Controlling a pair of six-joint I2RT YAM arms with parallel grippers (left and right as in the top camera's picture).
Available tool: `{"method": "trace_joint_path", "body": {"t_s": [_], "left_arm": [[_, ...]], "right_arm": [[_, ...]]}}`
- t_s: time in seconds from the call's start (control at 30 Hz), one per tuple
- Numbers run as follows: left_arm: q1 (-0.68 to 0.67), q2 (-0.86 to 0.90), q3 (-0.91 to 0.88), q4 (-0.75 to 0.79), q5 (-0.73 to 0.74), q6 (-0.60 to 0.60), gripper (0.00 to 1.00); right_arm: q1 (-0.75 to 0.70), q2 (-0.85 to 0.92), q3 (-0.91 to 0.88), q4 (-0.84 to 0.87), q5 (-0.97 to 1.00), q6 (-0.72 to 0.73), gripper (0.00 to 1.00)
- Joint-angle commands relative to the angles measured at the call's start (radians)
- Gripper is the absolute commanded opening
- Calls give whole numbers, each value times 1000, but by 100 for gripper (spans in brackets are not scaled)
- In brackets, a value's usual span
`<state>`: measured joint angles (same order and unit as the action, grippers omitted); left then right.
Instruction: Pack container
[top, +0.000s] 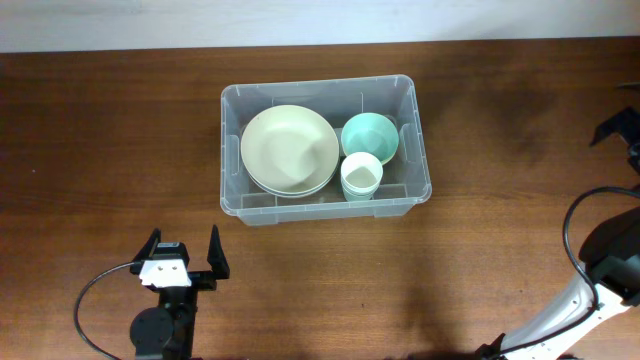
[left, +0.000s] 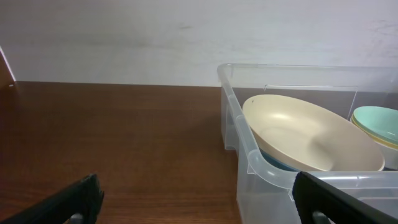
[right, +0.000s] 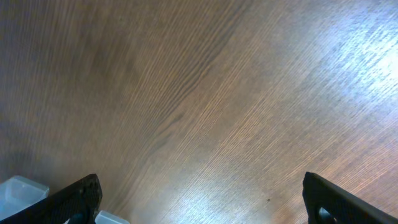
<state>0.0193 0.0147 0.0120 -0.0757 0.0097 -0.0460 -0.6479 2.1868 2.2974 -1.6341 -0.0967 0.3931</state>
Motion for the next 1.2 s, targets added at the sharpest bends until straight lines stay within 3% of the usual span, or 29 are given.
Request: {"method": "trace_joint_path", "body": {"t_s": [0.0, 0.2, 0.43, 0.63, 0.9, 1.07, 1.17], "left_arm": [[5, -10, -3, -7, -14, 12, 99], [5, -10, -3, -7, -14, 12, 99], [5, -10, -3, -7, -14, 12, 99], [5, -10, -3, -7, -14, 12, 99], [5, -10, -3, -7, -14, 12, 99], [5, -10, -3, -7, -14, 12, 99], [5, -10, -3, -7, -14, 12, 99]], "right_arm": [[37, -66, -4, 0, 23, 8, 99], [122, -203, -4, 28, 78, 8, 99], [280, -473, -110, 224, 217, 5, 99], [389, -801, -455, 505, 289, 5, 99], [428, -1217, -914, 594, 266, 8, 99], [473, -1492, -1214, 843, 266, 3, 99], [529, -1622, -1353, 964, 258, -70, 99]]}}
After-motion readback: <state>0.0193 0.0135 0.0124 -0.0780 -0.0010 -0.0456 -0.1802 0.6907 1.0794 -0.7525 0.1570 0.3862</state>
